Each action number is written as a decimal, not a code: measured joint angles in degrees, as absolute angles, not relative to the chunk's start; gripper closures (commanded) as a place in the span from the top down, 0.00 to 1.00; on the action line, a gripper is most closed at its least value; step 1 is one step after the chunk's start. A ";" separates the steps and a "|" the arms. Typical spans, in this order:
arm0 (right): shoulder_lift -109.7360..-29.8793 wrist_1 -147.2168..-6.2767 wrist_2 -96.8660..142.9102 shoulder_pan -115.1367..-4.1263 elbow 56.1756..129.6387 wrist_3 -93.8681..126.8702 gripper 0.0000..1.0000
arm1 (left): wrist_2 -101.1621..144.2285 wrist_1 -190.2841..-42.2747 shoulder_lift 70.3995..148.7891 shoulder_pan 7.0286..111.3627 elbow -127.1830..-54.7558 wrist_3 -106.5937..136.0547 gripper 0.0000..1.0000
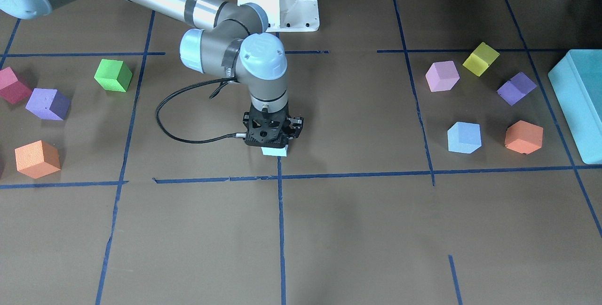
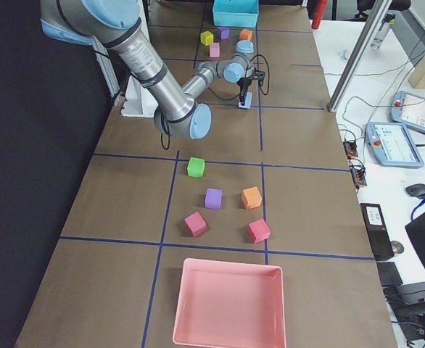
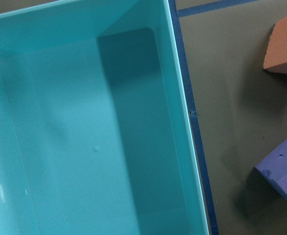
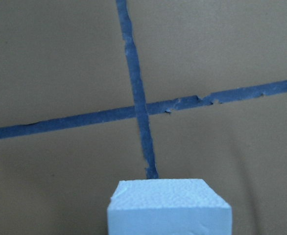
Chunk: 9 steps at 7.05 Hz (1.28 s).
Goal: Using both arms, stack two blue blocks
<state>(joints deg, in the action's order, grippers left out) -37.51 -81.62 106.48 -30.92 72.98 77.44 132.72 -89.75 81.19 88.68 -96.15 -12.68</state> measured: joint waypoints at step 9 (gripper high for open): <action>-38.61 -99.52 112.03 -38.29 88.87 66.41 1.00 | 132.60 -89.80 81.32 88.68 -96.24 -12.67 1.00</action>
<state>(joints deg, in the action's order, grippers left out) -38.61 -99.52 112.03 -38.29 88.87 66.41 132.60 -89.80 81.32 88.68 -96.24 -12.67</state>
